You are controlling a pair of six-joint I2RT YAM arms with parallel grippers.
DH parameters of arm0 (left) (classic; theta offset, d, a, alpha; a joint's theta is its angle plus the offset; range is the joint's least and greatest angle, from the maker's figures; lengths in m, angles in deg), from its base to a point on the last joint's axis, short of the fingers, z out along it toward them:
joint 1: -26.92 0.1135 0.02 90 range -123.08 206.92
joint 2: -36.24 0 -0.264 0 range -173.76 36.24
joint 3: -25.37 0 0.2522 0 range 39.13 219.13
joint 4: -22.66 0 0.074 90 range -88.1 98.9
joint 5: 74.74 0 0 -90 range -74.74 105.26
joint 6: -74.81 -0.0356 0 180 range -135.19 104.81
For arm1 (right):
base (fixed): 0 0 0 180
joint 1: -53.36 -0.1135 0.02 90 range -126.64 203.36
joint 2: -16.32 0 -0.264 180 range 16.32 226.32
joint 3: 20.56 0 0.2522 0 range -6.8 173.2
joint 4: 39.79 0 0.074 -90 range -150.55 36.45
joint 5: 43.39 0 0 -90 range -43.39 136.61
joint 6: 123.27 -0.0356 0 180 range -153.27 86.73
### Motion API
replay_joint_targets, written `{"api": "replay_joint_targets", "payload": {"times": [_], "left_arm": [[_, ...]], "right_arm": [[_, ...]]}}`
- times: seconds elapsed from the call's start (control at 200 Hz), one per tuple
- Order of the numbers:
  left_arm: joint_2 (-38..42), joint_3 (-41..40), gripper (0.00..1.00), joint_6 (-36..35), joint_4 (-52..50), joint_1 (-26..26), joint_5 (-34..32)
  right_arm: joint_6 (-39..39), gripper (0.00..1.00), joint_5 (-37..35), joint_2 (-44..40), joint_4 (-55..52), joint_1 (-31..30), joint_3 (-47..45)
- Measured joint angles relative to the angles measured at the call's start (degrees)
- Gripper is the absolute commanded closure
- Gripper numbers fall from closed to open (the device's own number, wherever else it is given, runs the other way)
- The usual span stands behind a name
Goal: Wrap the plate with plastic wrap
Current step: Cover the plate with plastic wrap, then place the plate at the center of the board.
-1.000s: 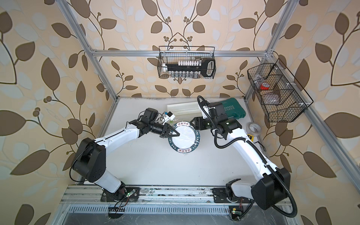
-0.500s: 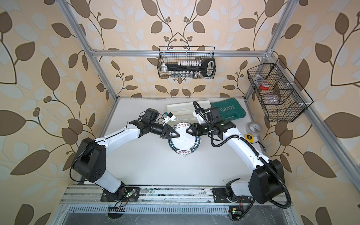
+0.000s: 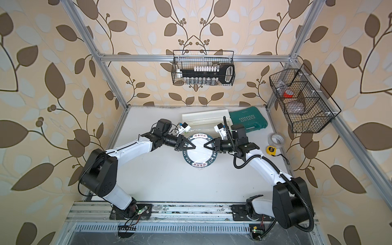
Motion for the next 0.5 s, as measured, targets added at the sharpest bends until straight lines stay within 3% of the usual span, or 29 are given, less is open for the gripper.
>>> {"api": "replay_joint_targets", "payload": {"times": [0.095,0.175,0.33,0.5], "left_arm": [[-0.35,-0.94,1.00,1.33,1.81,-0.44,-1.77],[-0.74,-1.92,1.00,2.12,3.04,-0.52,-3.08],[-1.07,-4.13,1.00,3.19,4.24,-0.79,-4.68],[-2.29,-5.29,1.00,2.89,4.55,-1.14,-6.05]], "right_arm": [[-3.02,0.38,3.13,0.11,4.63,1.16,-2.21],[-4.15,0.29,4.42,0.22,5.46,3.21,-2.97],[-0.39,0.19,1.49,0.22,-1.51,9.86,-2.95],[5.20,0.18,-9.53,-0.17,-13.73,15.47,-2.95]]}}
